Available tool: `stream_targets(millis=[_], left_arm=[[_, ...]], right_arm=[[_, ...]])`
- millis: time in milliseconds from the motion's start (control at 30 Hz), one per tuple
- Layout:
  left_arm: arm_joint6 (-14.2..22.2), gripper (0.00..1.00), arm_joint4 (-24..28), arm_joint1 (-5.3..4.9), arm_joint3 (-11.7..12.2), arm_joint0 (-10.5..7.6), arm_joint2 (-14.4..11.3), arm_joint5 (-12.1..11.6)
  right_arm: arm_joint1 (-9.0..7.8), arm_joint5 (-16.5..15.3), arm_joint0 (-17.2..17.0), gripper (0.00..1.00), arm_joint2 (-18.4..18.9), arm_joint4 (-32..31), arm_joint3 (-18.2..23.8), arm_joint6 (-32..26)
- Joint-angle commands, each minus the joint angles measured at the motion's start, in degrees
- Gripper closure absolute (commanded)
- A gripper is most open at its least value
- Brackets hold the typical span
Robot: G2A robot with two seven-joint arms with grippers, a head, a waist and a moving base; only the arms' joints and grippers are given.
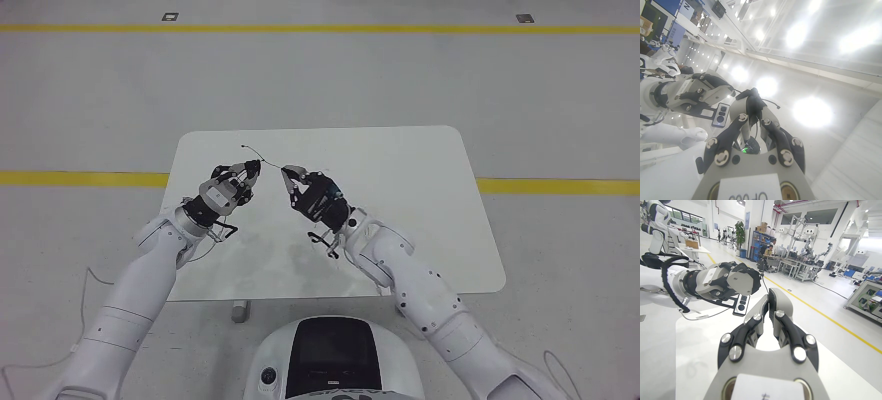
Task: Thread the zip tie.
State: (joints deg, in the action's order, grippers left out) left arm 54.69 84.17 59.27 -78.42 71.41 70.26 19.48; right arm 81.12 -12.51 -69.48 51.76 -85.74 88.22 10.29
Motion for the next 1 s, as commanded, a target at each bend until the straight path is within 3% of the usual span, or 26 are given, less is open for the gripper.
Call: stream_targets(millis=[0,967], left_arm=[[0.0,1.0,0.0,0.0,0.0,0.0,0.0,0.0],[0.0,1.0,0.0,0.0,0.0,0.0,0.0,0.0]], right_arm=[[-0.04,-0.03,-0.18,1.0,0.23,-0.04,0.14,-0.06],[-0.6,-0.39,-2.5,1.0,2.6,-1.01,1.68,-0.84]])
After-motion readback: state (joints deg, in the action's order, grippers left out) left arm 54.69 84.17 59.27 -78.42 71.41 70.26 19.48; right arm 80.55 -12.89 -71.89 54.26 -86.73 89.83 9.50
